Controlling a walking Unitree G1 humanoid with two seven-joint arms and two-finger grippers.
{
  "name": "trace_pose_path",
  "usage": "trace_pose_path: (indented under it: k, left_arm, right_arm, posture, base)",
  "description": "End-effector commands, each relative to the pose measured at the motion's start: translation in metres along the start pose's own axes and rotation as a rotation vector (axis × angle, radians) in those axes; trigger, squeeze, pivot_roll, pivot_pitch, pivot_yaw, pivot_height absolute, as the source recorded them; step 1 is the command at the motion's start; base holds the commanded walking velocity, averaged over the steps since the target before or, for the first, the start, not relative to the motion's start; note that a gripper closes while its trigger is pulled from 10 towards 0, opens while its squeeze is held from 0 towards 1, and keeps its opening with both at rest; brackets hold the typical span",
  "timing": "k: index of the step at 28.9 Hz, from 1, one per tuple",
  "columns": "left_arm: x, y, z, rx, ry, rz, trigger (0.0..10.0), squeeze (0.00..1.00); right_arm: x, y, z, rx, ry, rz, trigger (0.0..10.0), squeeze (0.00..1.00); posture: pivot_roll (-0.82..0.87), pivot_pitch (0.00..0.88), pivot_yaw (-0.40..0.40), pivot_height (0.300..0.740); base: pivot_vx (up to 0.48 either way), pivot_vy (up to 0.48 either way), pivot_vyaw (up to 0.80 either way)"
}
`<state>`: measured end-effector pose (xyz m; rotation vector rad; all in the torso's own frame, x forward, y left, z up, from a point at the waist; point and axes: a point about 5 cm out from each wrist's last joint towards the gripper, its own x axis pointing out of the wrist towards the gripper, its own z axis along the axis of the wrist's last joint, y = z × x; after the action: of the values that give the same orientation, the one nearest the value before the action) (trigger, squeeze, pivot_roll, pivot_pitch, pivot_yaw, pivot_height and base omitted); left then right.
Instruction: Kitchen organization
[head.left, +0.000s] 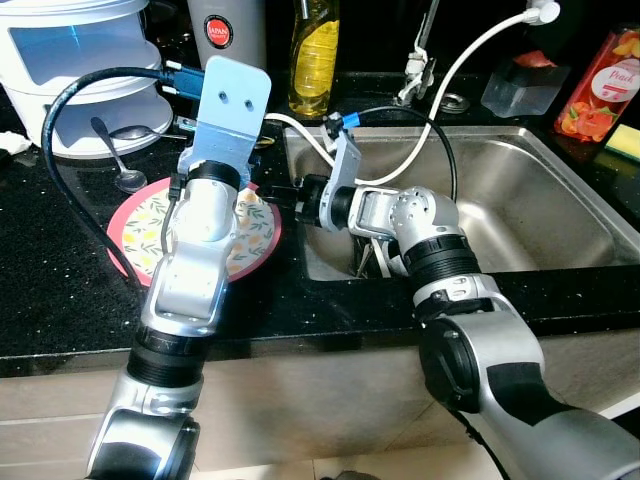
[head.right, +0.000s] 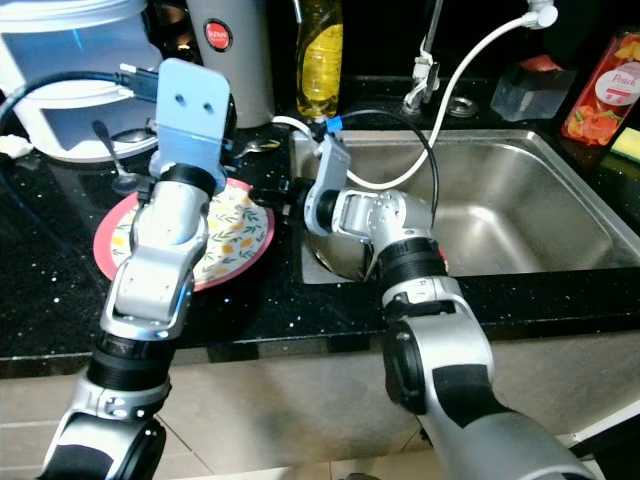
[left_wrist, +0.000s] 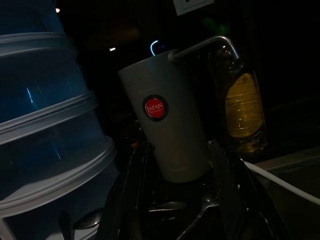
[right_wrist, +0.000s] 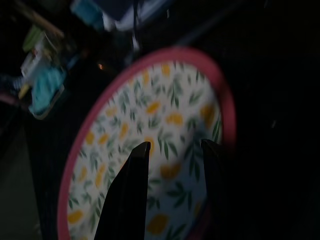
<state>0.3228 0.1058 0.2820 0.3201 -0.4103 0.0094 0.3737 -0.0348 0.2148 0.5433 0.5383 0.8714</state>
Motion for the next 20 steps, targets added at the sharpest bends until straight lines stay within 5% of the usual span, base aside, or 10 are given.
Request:
trace_pose_path:
  k: [1,5,16,20]
  left_arm:
    - [0.000,-0.006,-0.002,-0.012,0.018,-0.008,10.0,0.00]
    - [-0.001,-0.003,-0.005,-0.014,0.030,0.001,10.0,0.00]
    - [0.003,-0.001,-0.004,-0.015,0.028,0.003,10.0,0.00]
    - [0.004,-0.003,-0.004,-0.011,0.025,-0.011,10.0,0.00]
  right_arm:
    - [0.001,-0.003,-0.010,0.006,0.039,-0.004,10.0,0.00]
    - [0.003,-0.004,-0.019,0.014,0.066,-0.021,10.0,0.00]
    - [-0.008,0.002,0.014,0.013,-0.056,-0.016,10.0,0.00]
    - [-0.015,-0.010,0.022,0.014,-0.106,-0.081,10.0,0.00]
  posture:
    - [0.09,0.000,-0.056,0.740]
    - [0.09,0.000,-0.056,0.740]
    - [0.08,0.000,-0.047,0.740]
    - [0.07,0.000,-0.035,0.740]
  base:
    - [0.000,0.000,0.00]
    - [0.000,0.000,0.00]
    - [0.000,0.000,0.00]
    - [0.000,0.000,0.00]
